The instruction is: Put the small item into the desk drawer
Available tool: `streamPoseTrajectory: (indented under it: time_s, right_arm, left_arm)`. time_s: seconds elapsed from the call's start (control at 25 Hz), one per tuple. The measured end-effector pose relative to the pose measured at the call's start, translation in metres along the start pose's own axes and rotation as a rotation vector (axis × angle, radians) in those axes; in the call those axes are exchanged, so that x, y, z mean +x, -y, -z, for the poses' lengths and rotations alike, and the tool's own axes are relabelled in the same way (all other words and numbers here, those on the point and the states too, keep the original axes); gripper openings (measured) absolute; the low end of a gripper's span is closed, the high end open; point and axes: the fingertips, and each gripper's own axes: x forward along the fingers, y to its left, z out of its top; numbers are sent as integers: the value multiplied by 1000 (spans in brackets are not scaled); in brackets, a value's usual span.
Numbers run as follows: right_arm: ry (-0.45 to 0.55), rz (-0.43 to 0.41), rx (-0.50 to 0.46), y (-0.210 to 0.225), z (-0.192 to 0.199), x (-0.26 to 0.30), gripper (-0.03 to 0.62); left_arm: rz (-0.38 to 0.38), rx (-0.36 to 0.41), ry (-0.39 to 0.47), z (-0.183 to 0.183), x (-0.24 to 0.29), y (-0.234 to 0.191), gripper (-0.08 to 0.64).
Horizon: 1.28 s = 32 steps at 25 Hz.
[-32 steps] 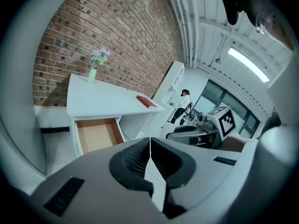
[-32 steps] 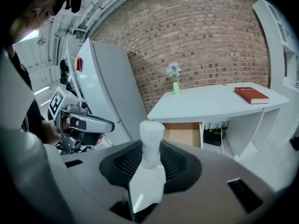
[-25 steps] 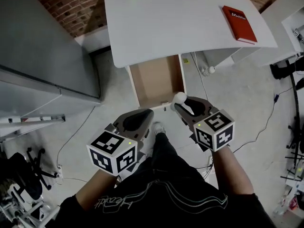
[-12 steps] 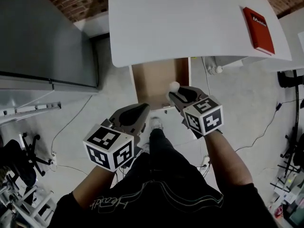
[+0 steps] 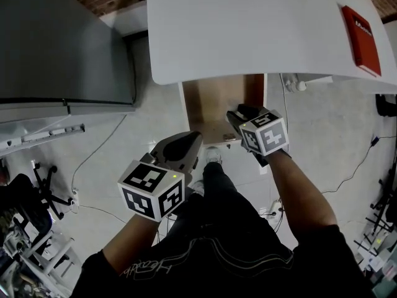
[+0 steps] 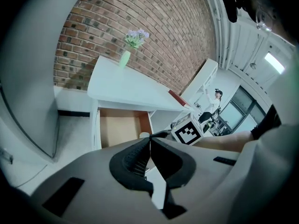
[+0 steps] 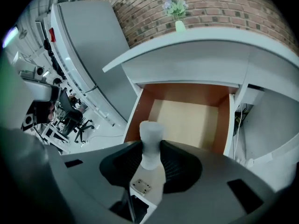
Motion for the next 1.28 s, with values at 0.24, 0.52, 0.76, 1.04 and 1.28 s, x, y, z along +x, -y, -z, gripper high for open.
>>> streamPoseTrajectory:
  time_s: [0.24, 0.52, 0.76, 1.04, 1.28]
  right_arm:
    - [-79, -30, 43, 17, 21, 46, 130]
    - [-156, -54, 53, 32, 38, 90, 130]
    - [-228, -64, 62, 46, 49, 122, 130]
    - [-299, -79, 107, 58, 63, 148, 132]
    - [-317, -74, 130, 63, 68, 158, 137]
  left_arm:
    - [-25, -43, -27, 23, 15, -18, 25]
    - [-58, -97, -48, 46, 24, -41, 25]
    - [-87, -129, -54, 62, 25, -59, 25]
    - [-102, -147, -63, 73, 28, -72, 25]
    - [-131, -158, -68, 79, 27, -88, 25]
